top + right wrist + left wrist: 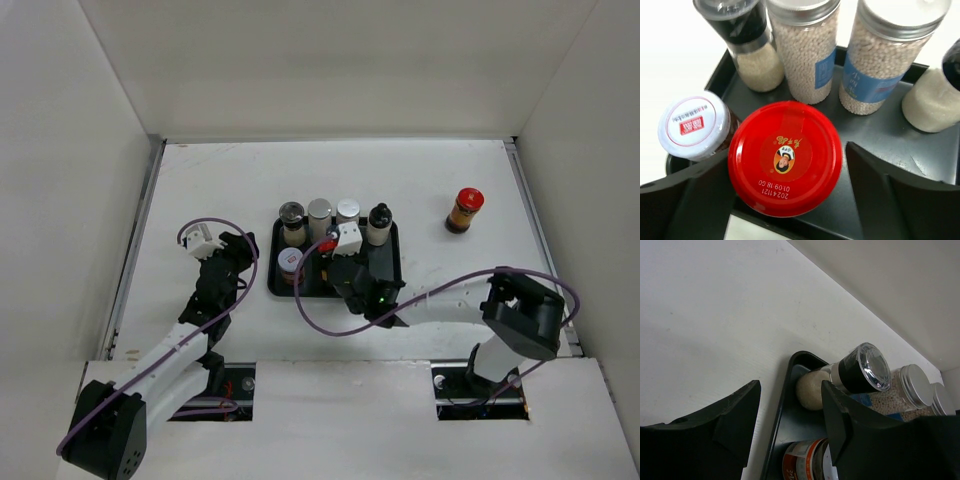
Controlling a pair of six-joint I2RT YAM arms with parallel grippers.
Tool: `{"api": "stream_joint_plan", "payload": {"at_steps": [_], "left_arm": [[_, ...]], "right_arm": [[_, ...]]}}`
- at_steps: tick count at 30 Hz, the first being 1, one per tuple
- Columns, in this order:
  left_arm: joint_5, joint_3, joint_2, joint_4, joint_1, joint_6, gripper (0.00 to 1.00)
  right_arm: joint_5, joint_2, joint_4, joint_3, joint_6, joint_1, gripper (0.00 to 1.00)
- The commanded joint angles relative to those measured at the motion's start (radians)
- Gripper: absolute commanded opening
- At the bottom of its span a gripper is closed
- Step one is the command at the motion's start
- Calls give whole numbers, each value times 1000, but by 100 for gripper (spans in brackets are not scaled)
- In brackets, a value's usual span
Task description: Organize the condiment bottles
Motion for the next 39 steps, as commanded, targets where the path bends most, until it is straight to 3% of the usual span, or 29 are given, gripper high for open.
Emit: {"api": "stream_joint_plan", "payload": {"at_steps": [1, 7, 9, 11, 13, 14, 15, 17, 20, 22, 32, 39], "left_arm": [[6, -2, -5, 50, 2, -7, 50], [8, -4, -28, 42, 5, -7, 50], [14, -4, -34, 39, 8, -7, 50], [9, -4, -41, 37, 6, -7, 50], [9, -7, -35, 42, 5, -8, 50], [14, -7, -29, 45, 5, -8, 50], [14, -5, -25, 45, 3, -8, 50], [14, -2, -23, 46, -1, -8, 50], [14, -2, -22, 48, -4, -8, 50], [25, -2, -31, 43, -6, -10, 50], [23, -5, -42, 39, -8, -11, 50], [22, -2, 0, 56, -12, -13, 50]], "right_arm": [[43, -88, 25, 22, 32, 6, 92], [41, -324, 6, -55, -1, -83, 96], [69, -404, -3, -96, -6, -167, 92], [129, -476, -30, -133, 14, -291, 76], [176, -529, -70, -158, 77, -428, 34], [175, -543, -95, -159, 94, -472, 24], [182, -550, -125, -152, 107, -529, 20], [151, -510, -161, -118, 100, -655, 31], [46, -397, -191, -43, 36, -804, 80], [-13, -318, -227, 20, 23, -864, 93], [-123, -76, -202, 126, 9, -974, 100], [-170, 10, -178, 143, 29, -1011, 91]]}}
